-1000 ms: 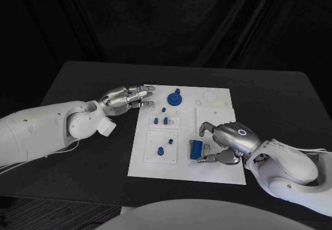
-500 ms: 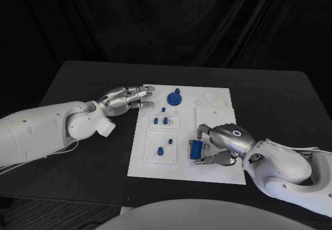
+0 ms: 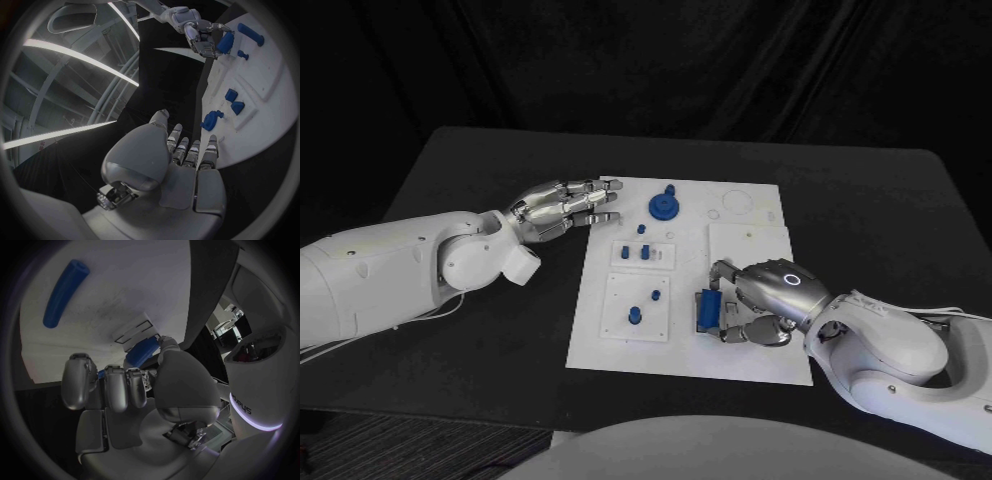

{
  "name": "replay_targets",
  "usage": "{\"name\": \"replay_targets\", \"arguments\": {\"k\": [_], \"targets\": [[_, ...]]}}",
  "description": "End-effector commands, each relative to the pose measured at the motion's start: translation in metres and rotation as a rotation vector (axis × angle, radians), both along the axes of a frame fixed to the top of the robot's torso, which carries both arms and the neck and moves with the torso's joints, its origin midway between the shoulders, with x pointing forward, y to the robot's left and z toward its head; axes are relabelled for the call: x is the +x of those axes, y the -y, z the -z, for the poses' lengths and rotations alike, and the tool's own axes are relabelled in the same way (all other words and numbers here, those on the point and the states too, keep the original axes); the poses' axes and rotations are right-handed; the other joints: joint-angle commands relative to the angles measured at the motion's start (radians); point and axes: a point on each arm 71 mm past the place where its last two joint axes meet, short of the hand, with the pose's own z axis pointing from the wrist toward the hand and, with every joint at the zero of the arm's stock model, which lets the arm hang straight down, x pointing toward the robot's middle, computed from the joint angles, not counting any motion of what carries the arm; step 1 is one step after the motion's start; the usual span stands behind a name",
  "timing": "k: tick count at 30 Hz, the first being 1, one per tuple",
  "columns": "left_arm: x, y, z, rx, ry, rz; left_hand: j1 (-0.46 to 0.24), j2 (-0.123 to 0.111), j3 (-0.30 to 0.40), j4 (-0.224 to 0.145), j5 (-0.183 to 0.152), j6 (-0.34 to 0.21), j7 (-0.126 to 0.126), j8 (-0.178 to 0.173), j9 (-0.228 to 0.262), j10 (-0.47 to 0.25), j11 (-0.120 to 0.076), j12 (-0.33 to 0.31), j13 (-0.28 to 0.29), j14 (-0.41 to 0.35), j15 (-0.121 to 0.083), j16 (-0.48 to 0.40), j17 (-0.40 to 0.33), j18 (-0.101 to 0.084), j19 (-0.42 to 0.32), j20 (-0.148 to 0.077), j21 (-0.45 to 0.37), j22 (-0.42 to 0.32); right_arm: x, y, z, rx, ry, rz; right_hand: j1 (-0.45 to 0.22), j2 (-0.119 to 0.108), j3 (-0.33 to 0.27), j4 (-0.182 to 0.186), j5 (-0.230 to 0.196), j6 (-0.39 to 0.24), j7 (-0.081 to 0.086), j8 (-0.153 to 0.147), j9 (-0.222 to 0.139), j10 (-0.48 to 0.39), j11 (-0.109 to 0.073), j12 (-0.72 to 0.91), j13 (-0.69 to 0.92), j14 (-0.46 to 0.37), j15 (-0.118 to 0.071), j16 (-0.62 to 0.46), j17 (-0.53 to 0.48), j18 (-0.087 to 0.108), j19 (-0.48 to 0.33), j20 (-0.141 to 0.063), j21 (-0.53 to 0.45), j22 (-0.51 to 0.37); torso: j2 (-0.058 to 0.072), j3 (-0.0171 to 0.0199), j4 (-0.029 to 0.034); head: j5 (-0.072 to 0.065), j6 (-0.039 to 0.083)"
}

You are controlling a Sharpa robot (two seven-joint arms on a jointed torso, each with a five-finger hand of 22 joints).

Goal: Assemble the parts on the task board

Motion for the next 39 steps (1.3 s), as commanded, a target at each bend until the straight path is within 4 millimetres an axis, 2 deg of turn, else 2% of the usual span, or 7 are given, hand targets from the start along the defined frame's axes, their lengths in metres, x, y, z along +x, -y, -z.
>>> {"name": "replay_targets", "arguments": {"k": [1,3,8,13,16,22,39], "targets": [[-0.001,0.0016,-0.0007,-0.019,0.005,0.012,0.003,0.007,0.006,-0.002,0.003,0.001,0.007,0.005,0.0,0.008,0.002,0.005,0.001,-0.001,0.004,0.003,0.001,0.02,0.006,0.001,0.006,-0.001,-0.001,-0.0003,-0.0015,0.035,0.008,-0.006,0.001,0.026,0.011,0.003,0.097,0.02,-0.004,0.001,-0.001,0.106,-0.012,0.003,0.263,0.074,-0.011,0.008,0.12,0.014,0.004,-0.008,0.004,0.183,0.0,0.0,0.0003,0.0,0.0],[-0.001,0.0014,-0.0007,-0.018,0.005,0.012,0.002,0.007,0.006,-0.002,0.003,0.0,0.007,0.005,0.0,0.008,0.002,0.005,0.001,-0.001,0.004,0.003,0.001,0.02,0.006,0.001,0.006,-0.001,-0.0012,-0.0003,-0.0018,0.043,0.007,-0.011,-0.011,0.032,0.015,0.004,0.157,0.029,-0.005,-0.005,-0.007,0.106,-0.015,0.003,0.263,0.075,-0.013,0.008,0.121,0.014,0.004,-0.01,0.006,0.183,0.0,0.0001,-0.0006,0.002,0.0],[-0.0009,0.0012,-0.0006,-0.018,0.004,0.012,0.002,0.007,0.006,-0.002,0.003,0.0,0.007,0.005,0.0,0.008,0.002,0.005,0.001,-0.001,0.004,0.003,0.001,0.02,0.006,0.001,0.006,-0.001,-0.0021,-0.0008,-0.0025,0.054,0.007,-0.023,-0.032,0.036,0.031,0.004,0.259,0.045,-0.006,-0.022,-0.022,0.106,-0.021,0.003,0.263,0.075,-0.018,0.008,0.123,0.014,0.005,-0.015,0.005,0.183,0.0,0.0004,-0.0013,0.003,0.0],[-0.0006,0.001,-0.0005,-0.017,0.004,0.011,0.002,0.007,0.006,-0.002,0.003,0.0,0.007,0.005,0.0,0.008,0.002,0.005,0.001,-0.001,0.004,0.003,0.001,0.02,0.006,0.001,0.006,-0.001,-0.0031,-0.0011,-0.0034,0.061,0.008,-0.032,-0.055,0.035,0.061,0.005,0.352,0.052,-0.007,-0.054,-0.042,0.106,-0.026,0.003,0.263,0.075,-0.023,0.009,0.126,0.013,0.005,-0.019,0.005,0.184,0.0,0.0007,-0.0008,0.003,0.0],[-0.0005,0.0008,-0.0004,-0.017,0.004,0.011,0.002,0.007,0.006,-0.002,0.003,0.0,0.007,0.005,0.0,0.008,0.002,0.005,0.001,-0.001,0.004,0.003,0.001,0.02,0.006,0.001,0.006,-0.001,-0.0044,-0.0014,-0.0044,0.066,0.009,-0.038,-0.073,0.033,0.075,0.005,0.382,0.052,-0.007,-0.073,-0.053,0.106,-0.027,0.003,0.263,0.075,-0.023,0.009,0.127,0.013,0.005,-0.02,0.005,0.184,0.0,0.001,-0.0011,0.004,0.0],[-0.0004,0.0001,-0.0003,-0.017,0.004,0.01,0.001,0.008,0.006,-0.001,0.002,0.0,0.007,0.005,0.0,0.008,0.002,0.005,0.001,-0.001,0.004,0.004,0.001,0.02,0.006,0.001,0.006,-0.001,-0.0066,-0.0005,-0.0058,0.069,0.008,-0.044,-0.092,0.023,0.093,0.005,0.414,0.043,-0.006,-0.096,-0.068,0.106,-0.027,0.003,0.263,0.074,-0.024,0.008,0.125,0.015,0.001,-0.021,-0.002,0.182,-0.001,0.0006,-0.0019,0.005,0.0],[-0.0005,0.0003,0.0004,-0.016,0.002,0.011,0.001,0.008,0.006,-0.001,0.002,0.0,0.007,0.005,0.0,0.008,0.002,0.005,0.001,-0.001,0.004,0.004,0.001,0.02,0.006,0.001,0.006,-0.001,-0.0104,0.0011,-0.0058,0.046,-0.013,-0.039,-0.108,0.016,0.105,0.004,0.419,0.026,-0.002,-0.115,-0.08,0.106,-0.024,0.003,0.263,0.072,-0.021,0.006,0.121,0.017,-0.003,-0.019,-0.012,0.179,-0.002,0.0006,-0.0013,0.006,0.0]]}}
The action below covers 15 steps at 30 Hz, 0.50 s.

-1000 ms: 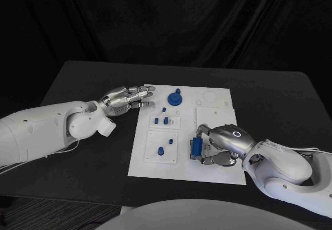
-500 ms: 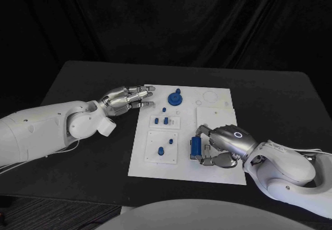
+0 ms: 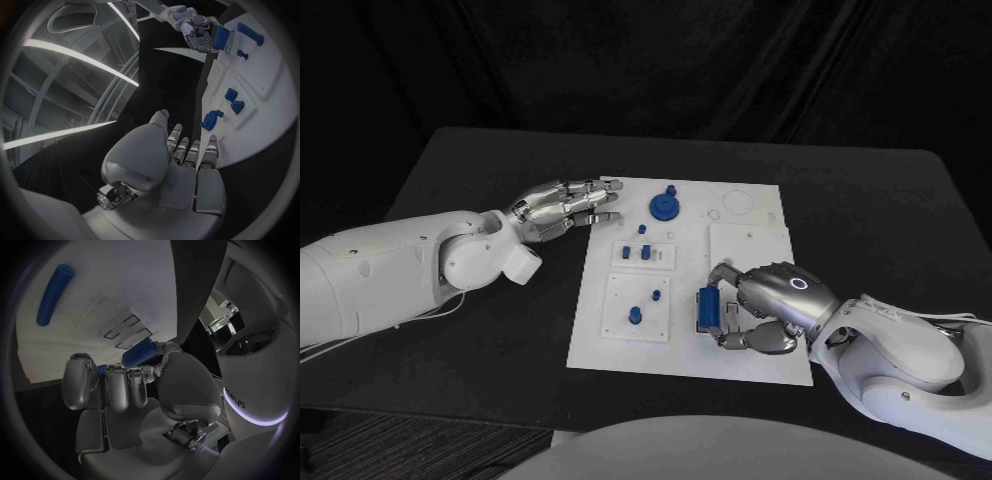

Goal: Assemble the parts on the task board

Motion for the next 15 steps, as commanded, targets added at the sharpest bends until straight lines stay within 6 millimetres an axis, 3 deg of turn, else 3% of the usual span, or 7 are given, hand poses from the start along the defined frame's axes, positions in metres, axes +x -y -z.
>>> {"name": "replay_targets", "arguments": {"k": [1,6,15], "targets": [[-0.001,0.0019,-0.0005,-0.018,0.003,0.014,0.001,0.008,0.006,-0.001,0.002,0.0,0.007,0.005,0.0,0.008,0.002,0.005,0.001,-0.001,0.004,0.004,0.001,0.02,0.006,0.001,0.006,-0.001,-0.0009,0.0004,0.0013,-0.01,-0.008,0.002,-0.011,0.002,0.012,-0.002,-0.011,0.001,-0.016,-0.015,0.083,0.106,0.0,0.003,0.263,0.072,-0.005,0.001,0.12,0.017,-0.004,-0.004,-0.01,0.178,0.0,0.0001,0.0011,0.0,0.0],[-0.0011,0.0015,-0.0003,-0.017,0.002,0.014,-0.001,0.008,0.006,0.001,0.001,0.0,0.007,0.005,0.0,0.008,0.002,0.005,0.001,-0.001,0.005,0.004,0.001,0.02,0.006,0.001,0.006,-0.001,-0.0001,0.0012,0.0035,-0.032,-0.021,0.009,-0.011,-0.008,0.024,-0.003,-0.03,-0.027,-0.01,-0.043,0.062,0.106,0.005,0.003,0.263,0.069,-0.001,-0.003,0.113,0.019,-0.01,0.0,-0.022,0.175,-0.001,-0.0008,-0.0001,0.004,0.0],[-0.0013,0.0021,0.0,-0.016,-0.001,0.018,-0.001,0.008,0.006,0.001,0.001,0.0,0.007,0.005,0.0,0.008,0.002,0.005,0.001,-0.001,0.005,0.004,0.001,0.02,0.006,0.001,0.006,-0.001,0.001,0.0016,0.0071,-0.071,-0.044,0.02,-0.001,-0.022,0.035,-0.004,-0.121,-0.07,0.005,-0.093,0.006,0.106,0.018,0.003,0.263,0.064,0.01,-0.011,0.099,0.023,-0.019,0.01,-0.044,0.169,0.0,-0.0007,0.0027,0.002,0.0]]}}
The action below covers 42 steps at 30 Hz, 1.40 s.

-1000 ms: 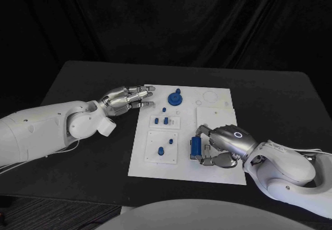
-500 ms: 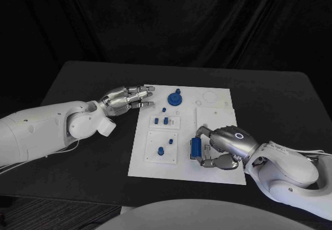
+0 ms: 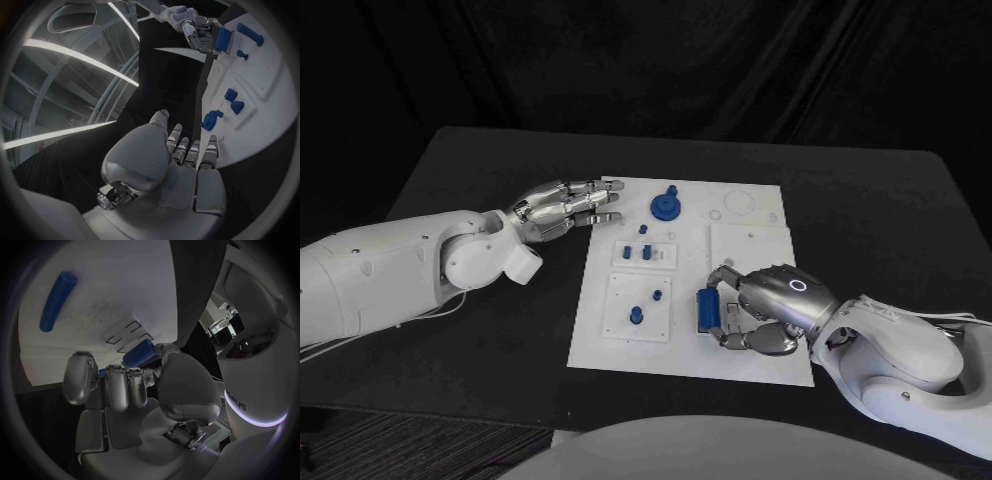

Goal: Assemble the parts on the task board

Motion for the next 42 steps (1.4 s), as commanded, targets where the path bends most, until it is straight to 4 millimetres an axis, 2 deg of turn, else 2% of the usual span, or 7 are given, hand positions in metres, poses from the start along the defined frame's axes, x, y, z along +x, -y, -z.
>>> {"name": "replay_targets", "arguments": {"k": [1,16,22,25,29,38,42], "targets": [[-0.001,0.0023,-0.0004,-0.016,0.0,0.017,-0.001,0.008,0.006,0.001,0.001,0.0,0.007,0.005,0.0,0.008,0.002,0.005,0.001,-0.001,0.005,0.004,0.001,0.02,0.007,0.001,0.006,-0.001,0.0001,0.0009,0.0038,-0.041,-0.024,0.019,0.006,-0.017,0.003,-0.001,-0.011,-0.01,-0.001,-0.006,-0.013,0.103,0.008,0.003,0.263,0.064,0.01,-0.007,0.099,0.007,-0.008,-0.001,-0.006,0.169,0.001,0.0001,0.0022,-0.002,0.0],[-0.0013,0.0028,0.0002,-0.012,-0.007,0.024,-0.003,0.009,0.006,0.002,0.0,0.004,0.008,0.007,0.001,0.009,0.003,0.006,0.001,0.0,0.006,0.005,0.002,0.02,0.006,0.001,0.006,-0.003,0.0012,0.0027,0.0071,-0.081,-0.046,0.041,-0.003,-0.009,-0.004,0.002,-0.1,0.002,0.005,-0.018,-0.054,0.103,0.014,0.003,0.263,0.061,0.016,-0.011,0.093,0.01,-0.012,0.006,-0.018,0.166,0.003,0.0001,0.0014,0.0,0.0],[-0.0013,0.0029,0.0005,-0.01,-0.009,0.025,-0.004,0.009,0.006,0.003,0.0,0.006,0.008,0.008,0.001,0.009,0.003,0.006,0.001,0.001,0.008,0.006,0.002,0.02,0.006,0.001,0.006,-0.003,0.0012,0.0032,0.0067,-0.078,-0.043,0.045,-0.007,-0.002,-0.021,0.0,-0.228,0.002,0.008,-0.032,-0.09,0.103,0.017,0.003,0.263,0.061,0.019,-0.012,0.091,0.011,-0.013,0.008,-0.024,0.165,0.003,0.0004,0.001,0.0,0.0],[-0.0012,0.0027,0.0006,-0.01,-0.01,0.025,-0.004,0.009,0.006,0.003,0.0,0.006,0.008,0.008,0.001,0.009,0.003,0.006,0.001,0.001,0.008,0.006,0.002,0.02,0.006,0.001,0.006,-0.003,0.0012,0.0032,0.0063,-0.074,-0.04,0.046,-0.016,-0.003,-0.067,0.003,-0.534,-0.018,0.012,-0.051,-0.118,0.103,0.02,0.003,0.263,0.061,0.021,-0.012,0.091,0.011,-0.014,0.01,-0.026,0.165,0.003,0.001,0.0011,0.0,0.0],[-0.0013,0.0028,0.0007,-0.009,-0.011,0.026,-0.004,0.009,0.006,0.003,0.0,0.006,0.008,0.008,0.001,0.009,0.003,0.006,0.001,0.001,0.008,0.006,0.002,0.02,0.006,0.001,0.006,-0.003,0.0012,0.0033,0.0058,-0.068,-0.037,0.046,-0.008,-0.032,-0.115,0.007,-0.681,-0.036,0.015,-0.058,-0.143,0.103,0.022,0.003,0.263,0.061,0.023,-0.013,0.09,0.011,-0.013,0.012,-0.027,0.165,0.002,0.0012,0.0009,0.0,0.0],[-0.0014,0.0025,0.0009,-0.009,-0.012,0.027,-0.004,0.009,0.006,0.003,0.0,0.006,0.008,0.008,0.001,0.009,0.003,0.006,0.001,0.001,0.008,0.006,0.002,0.02,0.006,0.001,0.006,-0.003,0.0012,0.0034,0.0032,-0.034,-0.016,0.041,0.003,-0.11,-0.177,0.012,-0.78,-0.052,0.016,-0.058,-0.168,0.103,0.023,0.003,0.263,0.061,0.024,-0.012,0.092,0.011,-0.012,0.013,-0.027,0.165,0.001,0.0008,0.0007,0.003,0.0],[-0.0015,0.0022,0.001,-0.008,-0.013,0.027,-0.006,0.009,0.005,0.005,-0.001,0.007,0.009,0.008,0.001,0.01,0.003,0.007,0.002,0.001,0.01,0.006,0.002,0.02,0.006,0.002,0.006,-0.004,0.0013,0.0038,0.0001,0.005,0.008,0.036,-0.007,-0.112,-0.184,0.012,-0.797,-0.05,0.015,-0.054,-0.174,0.103,0.022,0.003,0.263,0.063,0.023,-0.009,0.097,0.01,-0.009,0.013,-0.02,0.167,0.002,0.001,0.0004,0.005,0.0]]}}
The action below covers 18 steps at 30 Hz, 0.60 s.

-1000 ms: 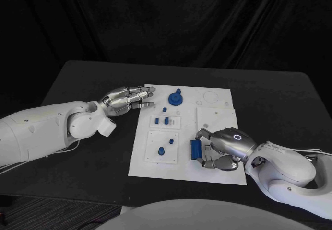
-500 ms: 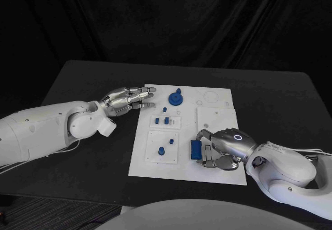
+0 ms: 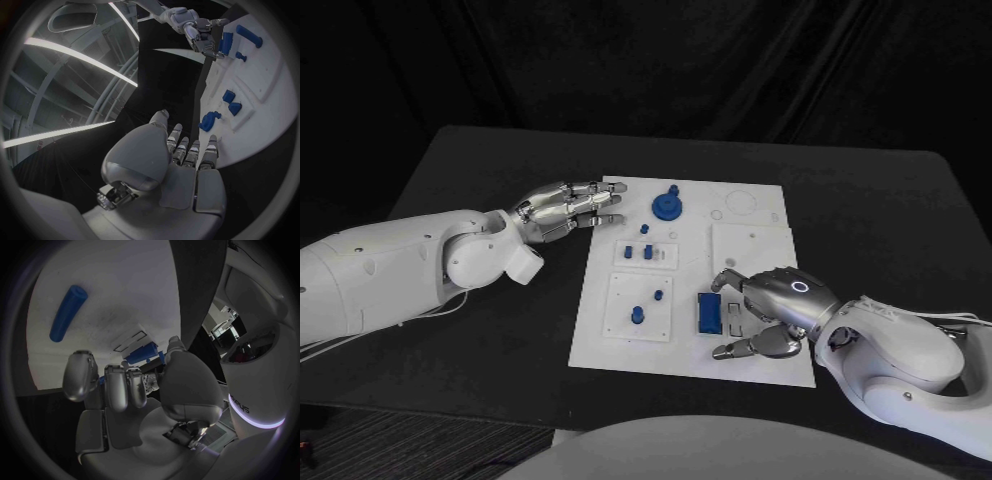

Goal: Assemble the parts on the task board

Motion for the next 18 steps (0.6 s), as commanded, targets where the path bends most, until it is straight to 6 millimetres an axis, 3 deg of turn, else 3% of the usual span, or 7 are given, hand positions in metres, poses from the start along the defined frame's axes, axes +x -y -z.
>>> {"name": "replay_targets", "arguments": {"k": [1,2,3,4,5,15,18], "targets": [[-0.0011,0.0013,-0.0001,-0.014,-0.001,0.014,-0.002,0.005,0.002,0.002,-0.001,0.003,0.005,0.004,0.001,0.007,0.0,0.003,0.002,0.001,0.01,0.006,0.001,0.02,0.006,0.002,0.006,-0.001,-0.0002,-0.0001,-0.0044,0.06,0.04,0.002,0.003,0.03,0.018,-0.001,0.008,-0.006,0.015,0.001,-0.005,0.106,0.004,0.003,0.263,0.062,0.008,-0.001,0.098,0.01,0.0,0.004,0.005,0.168,0.0,-0.0002,0.0,0.001,0.0],[-0.0011,0.0014,-0.0001,-0.014,-0.001,0.015,-0.002,0.005,0.002,0.002,-0.001,0.003,0.005,0.004,0.001,0.007,0.0,0.003,0.002,0.001,0.01,0.006,0.001,0.02,0.006,0.002,0.006,-0.001,0.0,-0.0001,-0.0047,0.064,0.043,0.001,0.001,0.065,0.038,-0.002,0.039,-0.004,0.014,0.003,-0.008,0.106,0.003,0.003,0.263,0.062,0.008,0.0,0.099,0.01,0.001,0.004,0.004,0.168,0.0,-0.0001,0.0001,0.001,0.0],[-0.0011,0.0015,-0.0001,-0.014,-0.001,0.015,-0.002,0.005,0.002,0.002,-0.001,0.003,0.005,0.004,0.001,0.007,0.0,0.003,0.002,0.001,0.01,0.006,0.001,0.02,0.006,0.002,0.006,-0.001,0.0001,-0.0001,-0.0047,0.067,0.045,0.0,0.006,0.113,0.065,-0.006,0.165,0.0,0.013,0.007,-0.016,0.106,0.003,0.003,0.263,0.062,0.007,-0.001,0.098,0.01,0.001,0.004,0.005,0.168,0.0,-0.0003,0.0004,0.0,0.0],[-0.0011,0.0016,-0.0001,-0.014,-0.001,0.015,-0.002,0.005,0.002,0.002,-0.001,0.003,0.005,0.004,0.001,0.007,0.0,0.003,0.002,0.001,0.01,0.006,0.001,0.02,0.006,0.002,0.006,-0.001,0.0003,-0.0002,-0.0046,0.067,0.046,-0.001,0.01,0.129,0.071,-0.008,0.228,0.0,0.013,0.009,-0.023,0.106,0.002,0.003,0.263,0.062,0.007,-0.001,0.098,0.01,0.001,0.003,0.004,0.168,0.0,-0.0004,0.0005,0.0,0.0],[-0.0012,0.0016,-0.0001,-0.014,-0.001,0.016,-0.002,0.005,0.002,0.002,-0.001,0.003,0.005,0.004,0.001,0.007,0.0,0.003,0.002,0.001,0.01,0.006,0.001,0.02,0.006,0.002,0.006,-0.001,0.0004,-0.0002,-0.0045,0.067,0.046,-0.001,0.011,0.131,0.071,-0.009,0.236,0.0,0.013,0.01,-0.025,0.106,0.002,0.003,0.263,0.062,0.007,-0.001,0.097,0.01,0.001,0.003,0.004,0.168,0.0,-0.0004,0.0005,0.001,0.0],[-0.0012,0.0025,0.0001,-0.014,-0.003,0.02,-0.003,0.005,0.002,0.003,-0.001,0.003,0.005,0.005,0.001,0.008,0.0,0.004,0.002,0.002,0.01,0.007,0.001,0.019,0.006,0.002,0.006,-0.001,0.0023,0.0005,-0.0014,0.05,0.025,0.005,0.039,0.164,0.084,-0.012,0.541,0.001,0.013,0.024,-0.066,0.106,0.001,0.003,0.263,0.061,0.006,-0.004,0.093,0.011,-0.002,0.002,-0.004,0.166,0.0,-0.0006,0.0009,0.0,0.0],[-0.0011,0.003,0.0002,-0.015,-0.003,0.021,-0.003,0.005,0.002,0.003,-0.001,0.003,0.005,0.005,0.001,0.008,0.0,0.004,0.002,0.002,0.01,0.007,0.001,0.019,0.006,0.002,0.006,-0.001,0.003,0.0002,-0.0001,0.041,0.017,0.007,0.062,0.158,0.091,-0.017,0.573,0.0,0.013,0.026,-0.072,0.106,0.001,0.003,0.263,0.06,0.006,-0.005,0.092,0.011,-0.003,0.002,-0.006,0.166,0.0,-0.0008,0.0017,-0.001,0.0]]}}
